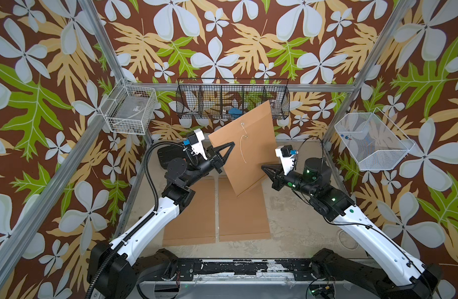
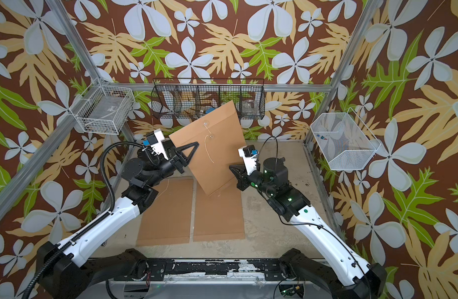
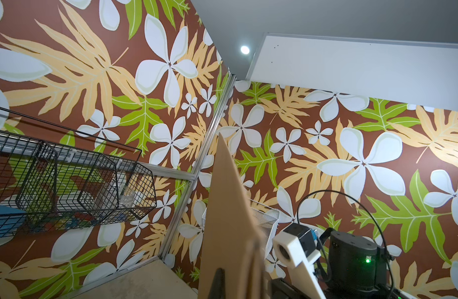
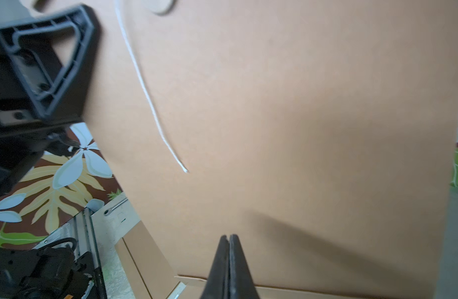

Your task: Open the file bag

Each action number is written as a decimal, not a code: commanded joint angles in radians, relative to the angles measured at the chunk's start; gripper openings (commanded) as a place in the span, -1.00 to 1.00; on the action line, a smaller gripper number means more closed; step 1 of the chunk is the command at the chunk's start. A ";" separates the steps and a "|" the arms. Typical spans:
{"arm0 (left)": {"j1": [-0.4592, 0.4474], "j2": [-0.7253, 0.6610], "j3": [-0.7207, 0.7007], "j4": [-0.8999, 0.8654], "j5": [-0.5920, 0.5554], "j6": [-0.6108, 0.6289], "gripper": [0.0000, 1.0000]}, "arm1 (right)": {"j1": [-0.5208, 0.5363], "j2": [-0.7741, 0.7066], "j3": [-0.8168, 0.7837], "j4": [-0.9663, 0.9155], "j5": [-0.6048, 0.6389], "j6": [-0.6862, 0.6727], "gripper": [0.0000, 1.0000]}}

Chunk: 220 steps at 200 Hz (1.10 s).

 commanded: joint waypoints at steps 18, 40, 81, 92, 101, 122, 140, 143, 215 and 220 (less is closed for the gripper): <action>0.002 0.025 -0.011 0.015 0.047 0.021 -1.00 | 0.002 0.052 0.120 0.001 -0.124 -0.059 -0.57; 0.002 0.036 -0.029 0.049 0.073 0.017 -1.00 | 0.011 0.124 0.187 -0.014 -0.172 -0.073 -0.44; 0.002 0.053 -0.038 0.112 0.159 -0.018 -1.00 | 0.018 0.209 0.209 0.034 -0.212 -0.069 -0.30; 0.002 0.057 -0.039 0.124 0.182 -0.026 -1.00 | 0.020 0.221 0.210 0.047 -0.234 -0.063 -0.26; 0.002 0.060 -0.043 0.140 0.199 -0.039 -1.00 | 0.023 0.233 0.216 0.048 -0.237 -0.061 -0.25; 0.002 0.069 -0.050 0.178 0.241 -0.067 -1.00 | 0.026 0.244 0.217 0.057 -0.238 -0.056 -0.22; 0.002 0.074 -0.052 0.189 0.259 -0.076 -1.00 | 0.025 0.249 0.217 0.067 -0.246 -0.050 -0.21; 0.002 0.075 -0.054 0.195 0.261 -0.078 -1.00 | 0.026 0.249 0.217 0.069 -0.246 -0.049 -0.21; 0.002 0.088 -0.068 0.279 0.285 -0.142 -1.00 | 0.026 0.256 0.198 0.131 -0.220 -0.009 -0.64; 0.002 0.086 -0.068 0.276 0.280 -0.139 -1.00 | 0.026 0.254 0.196 0.131 -0.221 -0.008 -0.71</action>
